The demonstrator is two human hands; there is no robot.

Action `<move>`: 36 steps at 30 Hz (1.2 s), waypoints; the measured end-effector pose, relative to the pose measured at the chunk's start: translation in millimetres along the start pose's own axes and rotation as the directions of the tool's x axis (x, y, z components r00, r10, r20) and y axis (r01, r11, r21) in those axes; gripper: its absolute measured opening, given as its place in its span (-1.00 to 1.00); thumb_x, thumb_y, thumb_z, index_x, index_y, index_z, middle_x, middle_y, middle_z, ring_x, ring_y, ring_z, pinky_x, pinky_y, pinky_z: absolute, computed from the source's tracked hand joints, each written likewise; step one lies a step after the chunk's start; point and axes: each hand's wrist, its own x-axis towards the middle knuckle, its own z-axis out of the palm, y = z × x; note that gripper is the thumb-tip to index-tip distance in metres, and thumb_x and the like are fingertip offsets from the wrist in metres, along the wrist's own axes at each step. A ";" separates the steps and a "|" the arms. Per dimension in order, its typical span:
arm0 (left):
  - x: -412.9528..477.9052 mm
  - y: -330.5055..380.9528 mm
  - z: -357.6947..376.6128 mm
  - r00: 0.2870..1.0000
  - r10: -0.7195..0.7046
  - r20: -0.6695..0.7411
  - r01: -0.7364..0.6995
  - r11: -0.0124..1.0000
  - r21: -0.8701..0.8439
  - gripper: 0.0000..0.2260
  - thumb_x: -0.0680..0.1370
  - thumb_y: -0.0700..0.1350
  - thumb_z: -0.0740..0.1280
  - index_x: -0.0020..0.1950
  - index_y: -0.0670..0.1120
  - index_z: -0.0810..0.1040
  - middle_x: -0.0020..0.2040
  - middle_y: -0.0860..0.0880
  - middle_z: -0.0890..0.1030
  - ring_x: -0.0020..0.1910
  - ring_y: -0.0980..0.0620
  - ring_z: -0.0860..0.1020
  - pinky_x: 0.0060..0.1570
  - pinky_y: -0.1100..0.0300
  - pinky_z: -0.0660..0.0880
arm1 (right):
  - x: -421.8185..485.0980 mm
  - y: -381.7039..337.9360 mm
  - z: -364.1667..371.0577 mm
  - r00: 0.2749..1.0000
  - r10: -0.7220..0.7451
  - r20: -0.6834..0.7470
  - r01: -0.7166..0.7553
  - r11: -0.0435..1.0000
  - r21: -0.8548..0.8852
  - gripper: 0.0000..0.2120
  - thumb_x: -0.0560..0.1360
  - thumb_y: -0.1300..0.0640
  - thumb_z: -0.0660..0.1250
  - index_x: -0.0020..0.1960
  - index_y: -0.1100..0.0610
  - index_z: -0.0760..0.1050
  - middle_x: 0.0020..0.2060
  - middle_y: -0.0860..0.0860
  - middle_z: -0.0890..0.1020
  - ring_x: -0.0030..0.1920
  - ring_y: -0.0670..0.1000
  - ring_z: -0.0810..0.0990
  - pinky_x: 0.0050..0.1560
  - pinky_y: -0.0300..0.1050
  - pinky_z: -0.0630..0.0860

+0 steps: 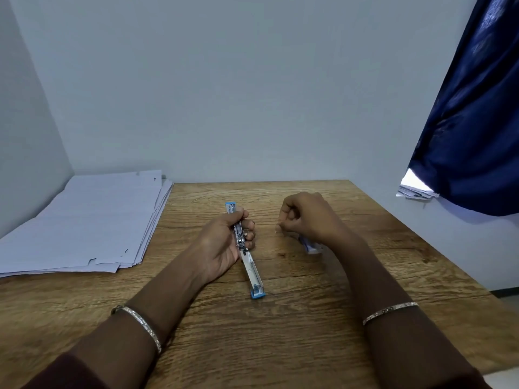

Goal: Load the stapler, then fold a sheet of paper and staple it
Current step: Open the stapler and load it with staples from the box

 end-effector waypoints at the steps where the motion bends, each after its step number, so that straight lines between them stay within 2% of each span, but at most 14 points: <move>1: 0.8 -0.2 -0.6 1.000 0.001 -0.001 -0.001 1.000 -0.002 -0.80 0.70 -0.17 0.16 -0.10 -0.13 0.47 -0.41 -0.07 0.54 -0.53 0.06 0.46 -0.57 0.27 0.41 | -0.2 0.8 -1.8 0.999 -0.004 -0.035 0.003 1.000 -0.002 -0.89 0.42 0.23 0.48 -0.23 0.05 0.63 -0.35 -0.13 0.65 -0.28 -0.12 0.62 -0.17 -0.12 0.58; 4: 3.4 -1.6 -2.7 1.000 0.007 0.012 -0.007 1.000 -0.012 -0.85 0.69 -0.22 0.19 -0.06 -0.12 0.46 -0.41 -0.04 0.52 -0.51 0.08 0.45 -0.56 0.26 0.40 | -2.8 4.5 -11.4 0.989 0.058 -0.136 -0.063 0.998 -0.029 -0.89 0.48 0.08 0.50 -0.18 0.05 0.62 -0.28 -0.10 0.64 -0.21 -0.08 0.60 -0.15 -0.09 0.54; 6: 4.6 -2.4 -3.8 1.000 0.012 0.017 -0.012 1.000 -0.014 -0.89 0.67 -0.25 0.20 -0.03 -0.12 0.44 -0.41 -0.03 0.50 -0.50 0.08 0.44 -0.56 0.26 0.39 | -8.7 10.1 -21.0 0.969 0.180 -0.168 -0.191 0.980 -0.053 -0.73 0.45 -0.11 0.52 -0.19 0.08 0.60 -0.26 -0.09 0.64 -0.20 -0.07 0.59 -0.18 -0.11 0.49; 9: 4.9 -2.9 -2.8 1.000 0.018 0.009 -0.018 1.000 -0.007 -0.90 0.65 -0.27 0.24 -0.05 -0.12 0.43 -0.44 -0.02 0.43 -0.52 0.10 0.39 -0.58 0.26 0.37 | -25.1 17.3 -30.2 0.923 0.384 -0.027 -0.385 0.921 -0.059 -0.47 0.25 -0.31 0.59 -0.19 0.14 0.58 -0.31 -0.05 0.67 -0.31 -0.06 0.60 -0.31 -0.17 0.44; 11: 4.5 -3.8 -0.9 1.000 0.029 -0.012 -0.028 1.000 0.014 -0.91 0.63 -0.28 0.29 -0.05 -0.13 0.46 -0.47 0.00 0.37 -0.55 0.11 0.36 -0.60 0.28 0.33 | -34.0 17.1 -29.3 0.887 0.455 0.075 -0.449 0.889 -0.090 -0.40 0.16 -0.33 0.62 -0.13 0.14 0.58 -0.28 0.00 0.70 -0.24 -0.01 0.66 -0.28 -0.14 0.45; 13: 3.8 -5.2 0.3 0.998 0.041 -0.038 -0.039 0.998 0.045 -0.94 0.60 -0.31 0.34 0.01 -0.17 0.52 -0.51 0.02 0.34 -0.59 0.13 0.34 -0.62 0.30 0.31 | -36.1 13.2 -24.8 0.875 0.468 0.121 -0.457 0.883 -0.107 -0.41 0.16 -0.30 0.64 -0.08 0.10 0.56 -0.22 0.00 0.70 -0.16 0.00 0.65 -0.23 -0.10 0.45; 16: 2.7 -6.2 0.2 0.998 0.052 -0.030 -0.050 0.996 0.068 -0.89 0.56 -0.34 0.38 0.08 -0.24 0.58 -0.52 0.02 0.37 -0.61 0.16 0.34 -0.65 0.32 0.31 | -32.2 8.7 -17.9 0.884 0.448 0.134 -0.447 0.894 -0.043 -0.54 0.25 -0.13 0.65 -0.08 0.17 0.62 -0.22 0.05 0.76 -0.09 0.05 0.72 -0.02 0.02 0.62; 18: 2.8 -6.6 -0.5 0.998 0.067 -0.010 -0.065 0.994 0.091 -0.87 0.53 -0.36 0.39 0.07 -0.25 0.62 -0.49 0.01 0.40 -0.61 0.16 0.34 -0.66 0.33 0.29 | -31.7 9.3 -15.2 0.898 0.428 0.103 -0.430 0.903 -0.012 -0.66 0.28 0.00 0.64 -0.09 0.17 0.63 -0.21 0.04 0.76 -0.08 0.06 0.73 0.08 0.10 0.66; 21: 4.1 -9.1 -1.3 0.993 0.121 0.017 -0.122 0.979 0.162 -0.82 0.50 -0.32 0.45 0.08 -0.20 0.66 -0.46 0.01 0.50 -0.62 0.17 0.32 -0.66 0.34 0.25 | -32.9 6.5 -14.3 0.943 0.331 -0.028 -0.330 0.943 0.051 -0.73 0.30 0.06 0.61 -0.10 0.05 0.58 -0.17 -0.05 0.67 -0.12 -0.01 0.64 -0.10 -0.06 0.58; 23: 4.4 -11.8 -0.8 0.986 0.161 0.036 -0.165 0.964 0.206 -0.78 0.45 -0.25 0.51 0.09 -0.14 0.69 -0.39 0.02 0.60 -0.62 0.17 0.28 -0.66 0.35 0.22 | -32.4 -0.1 -12.2 0.966 0.221 -0.134 -0.192 0.961 0.201 -0.74 0.33 0.10 0.61 -0.04 0.06 0.63 -0.15 -0.01 0.67 -0.19 -0.06 0.57 -0.15 -0.10 0.52; 27: 3.5 -13.7 0.6 0.977 0.211 0.012 -0.208 0.951 0.227 -0.70 0.38 -0.15 0.57 0.10 -0.12 0.69 -0.43 0.04 0.57 -0.64 0.16 0.27 -0.67 0.37 0.20 | -32.7 -18.8 -5.3 0.977 0.148 -0.153 -0.061 0.883 0.466 -0.69 0.32 0.21 0.63 0.04 0.10 0.69 -0.09 0.07 0.71 -0.09 0.14 0.71 0.03 0.12 0.69; 29: 2.0 -14.3 1.2 0.969 0.247 -0.023 -0.234 0.940 0.250 -0.77 0.43 -0.19 0.55 0.07 -0.13 0.67 -0.44 0.04 0.59 -0.64 0.16 0.28 -0.66 0.38 0.19 | -31.2 -23.2 0.4 0.979 0.116 -0.170 -0.024 0.885 0.466 -0.68 0.32 0.27 0.61 0.04 0.10 0.70 -0.09 0.03 0.74 -0.06 0.11 0.72 0.05 0.09 0.68; 32: 1.3 -15.7 1.3 0.946 0.311 -0.096 -0.276 0.922 0.272 -0.76 0.44 -0.22 0.56 0.07 -0.13 0.63 -0.48 0.04 0.58 -0.66 0.16 0.29 -0.65 0.37 0.20 | -29.4 -26.5 9.0 0.973 0.083 -0.217 0.023 0.895 0.445 -0.68 0.33 0.29 0.59 0.05 0.10 0.70 -0.04 -0.03 0.75 -0.05 0.02 0.71 -0.03 -0.09 0.65; 36: 0.9 -14.4 1.1 0.927 0.343 -0.152 -0.288 0.910 0.297 -0.79 0.44 -0.22 0.56 0.01 -0.12 0.62 -0.57 0.07 0.52 -0.68 0.16 0.28 -0.67 0.38 0.19 | -28.8 -30.6 16.7 0.961 0.063 -0.270 0.064 0.896 0.440 -0.65 0.32 0.29 0.60 0.08 0.13 0.71 0.01 -0.01 0.73 -0.06 -0.05 0.69 0.00 -0.03 0.66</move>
